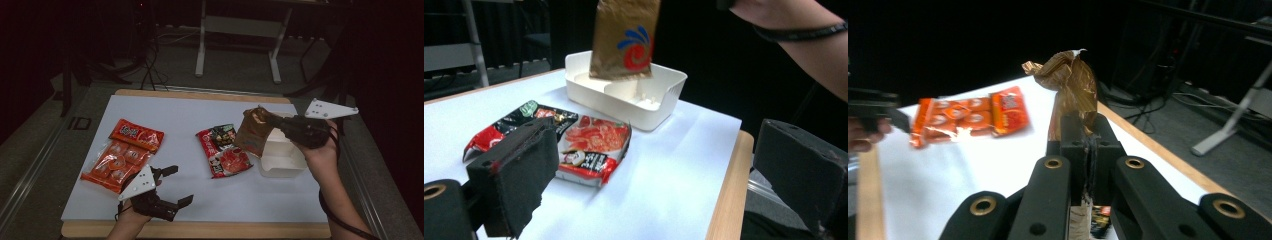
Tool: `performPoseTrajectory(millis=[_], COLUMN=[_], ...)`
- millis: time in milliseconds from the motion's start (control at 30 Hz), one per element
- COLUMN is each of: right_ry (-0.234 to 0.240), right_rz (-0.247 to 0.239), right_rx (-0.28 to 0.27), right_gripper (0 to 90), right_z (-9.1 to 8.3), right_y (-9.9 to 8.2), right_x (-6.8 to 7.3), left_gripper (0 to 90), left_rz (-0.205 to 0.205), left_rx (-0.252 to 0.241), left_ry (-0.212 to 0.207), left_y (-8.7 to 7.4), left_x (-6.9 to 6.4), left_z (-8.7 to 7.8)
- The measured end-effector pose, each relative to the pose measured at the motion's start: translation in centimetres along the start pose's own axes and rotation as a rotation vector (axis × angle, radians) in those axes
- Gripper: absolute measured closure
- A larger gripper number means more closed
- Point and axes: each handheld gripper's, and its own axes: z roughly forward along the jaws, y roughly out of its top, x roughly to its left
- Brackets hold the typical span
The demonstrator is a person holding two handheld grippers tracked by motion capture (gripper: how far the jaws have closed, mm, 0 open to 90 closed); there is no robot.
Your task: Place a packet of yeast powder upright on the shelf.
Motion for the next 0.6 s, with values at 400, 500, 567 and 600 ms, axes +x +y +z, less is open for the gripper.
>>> performPoseTrajectory(millis=[400, 500, 567, 600], right_ry=[-0.068, -0.085, -0.103, -0.112], right_rz=[0.001, -0.001, -0.003, -0.004], right_rx=[-0.030, -0.026, -0.018, -0.015], right_gripper=[88.4, 88.4, 88.4, 88.4], right_z=[-0.4, -0.6, -0.7, -0.8], right_y=[0.6, 0.7, 0.8, 0.7], right_x=[-3.8, -4.9, -5.6, -6.0], left_gripper=[7.2, 7.2, 7.2, 7.2], left_rz=[0.027, 0.011, 0.003, 0.001], left_rx=[-0.012, -0.015, -0.018, -0.013], left_ry=[0.070, 0.085, 0.092, 0.094], left_y=[-1.8, -2.2, -2.5, -2.5], left_x=[0.2, 0.4, 0.5, 0.6], left_z=[-0.7, -0.8, -0.9, -1.0])
